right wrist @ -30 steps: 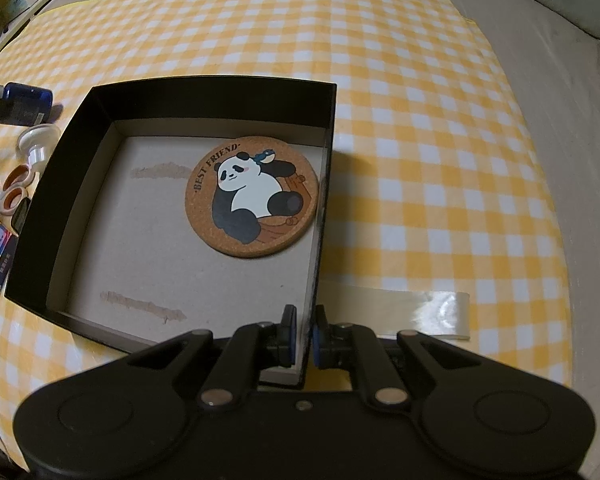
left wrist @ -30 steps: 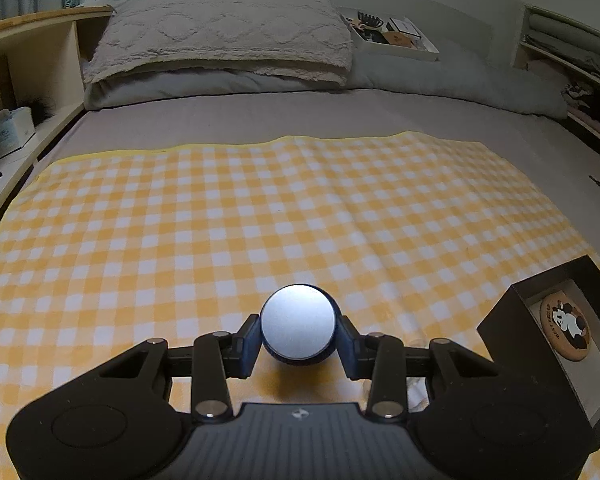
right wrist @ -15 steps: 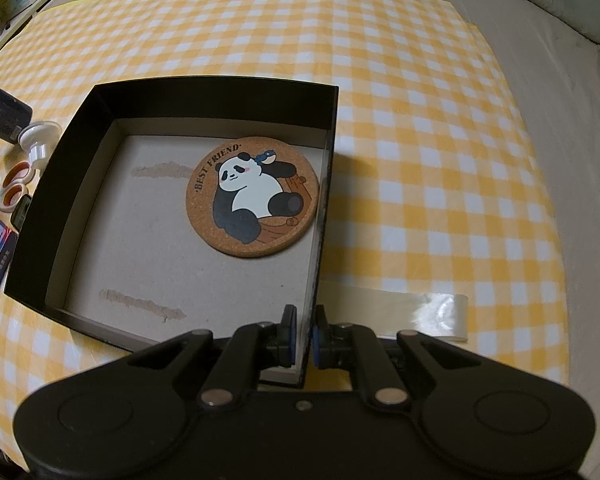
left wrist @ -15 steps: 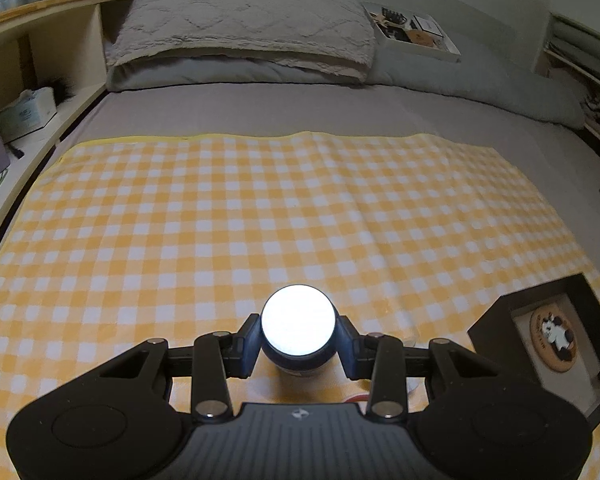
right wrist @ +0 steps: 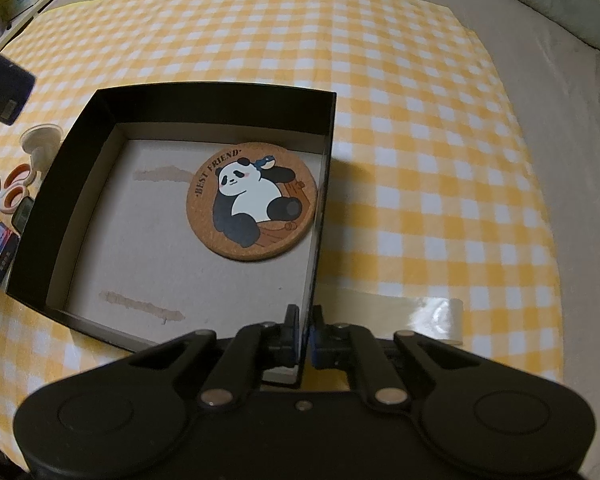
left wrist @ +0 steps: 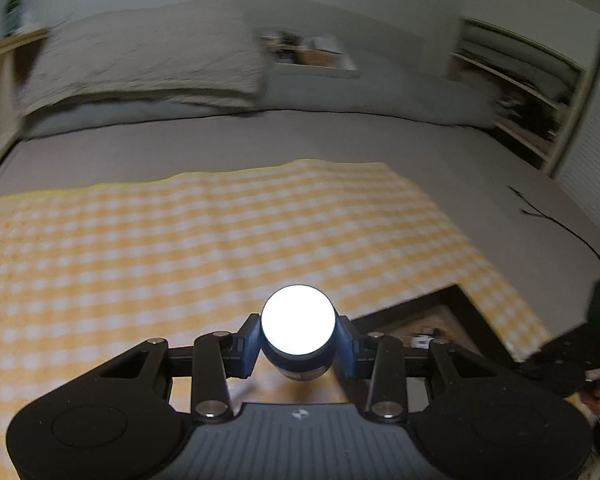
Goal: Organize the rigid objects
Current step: 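Carry the bottle with the left tool into the box corner and release, then move the left tool to the printed card box and grasp it, then carry the card box with the left tool toward the black box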
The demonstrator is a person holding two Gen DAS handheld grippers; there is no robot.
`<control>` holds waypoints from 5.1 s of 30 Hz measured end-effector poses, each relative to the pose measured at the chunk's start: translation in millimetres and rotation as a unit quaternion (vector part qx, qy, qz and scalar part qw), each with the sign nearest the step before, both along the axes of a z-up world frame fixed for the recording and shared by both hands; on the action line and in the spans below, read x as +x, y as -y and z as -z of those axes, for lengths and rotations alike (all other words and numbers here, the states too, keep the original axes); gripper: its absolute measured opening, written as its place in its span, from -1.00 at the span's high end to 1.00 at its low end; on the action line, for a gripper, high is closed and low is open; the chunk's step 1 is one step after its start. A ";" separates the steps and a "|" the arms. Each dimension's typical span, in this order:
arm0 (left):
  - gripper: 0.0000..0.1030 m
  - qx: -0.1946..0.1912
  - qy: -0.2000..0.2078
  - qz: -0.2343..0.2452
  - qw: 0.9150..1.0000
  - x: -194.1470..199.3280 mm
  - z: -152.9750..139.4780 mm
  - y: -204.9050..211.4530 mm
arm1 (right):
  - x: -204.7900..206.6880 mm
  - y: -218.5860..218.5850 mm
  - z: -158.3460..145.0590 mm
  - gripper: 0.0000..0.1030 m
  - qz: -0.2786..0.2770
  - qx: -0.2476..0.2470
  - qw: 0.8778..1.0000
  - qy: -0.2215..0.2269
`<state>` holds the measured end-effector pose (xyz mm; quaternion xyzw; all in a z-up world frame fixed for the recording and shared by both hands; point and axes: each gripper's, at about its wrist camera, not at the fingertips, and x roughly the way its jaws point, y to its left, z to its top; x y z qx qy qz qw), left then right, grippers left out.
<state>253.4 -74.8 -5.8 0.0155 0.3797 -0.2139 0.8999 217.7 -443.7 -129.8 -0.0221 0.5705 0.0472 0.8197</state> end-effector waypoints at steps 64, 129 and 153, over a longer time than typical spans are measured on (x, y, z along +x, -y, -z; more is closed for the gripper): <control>-1.00 0.070 0.052 0.067 0.994 -93.7 16.4 54.2 | -5.4 -0.6 -6.5 0.92 0.022 0.007 1.000 0.021; -0.75 0.007 -0.113 -0.116 0.987 -64.4 68.2 11.6 | -4.7 -3.6 -4.0 0.91 0.012 -0.018 1.000 0.016; -0.76 -0.067 -0.163 -0.063 0.982 -9.0 80.2 186.7 | -7.2 -2.2 -5.8 0.90 -0.005 -0.008 1.000 0.021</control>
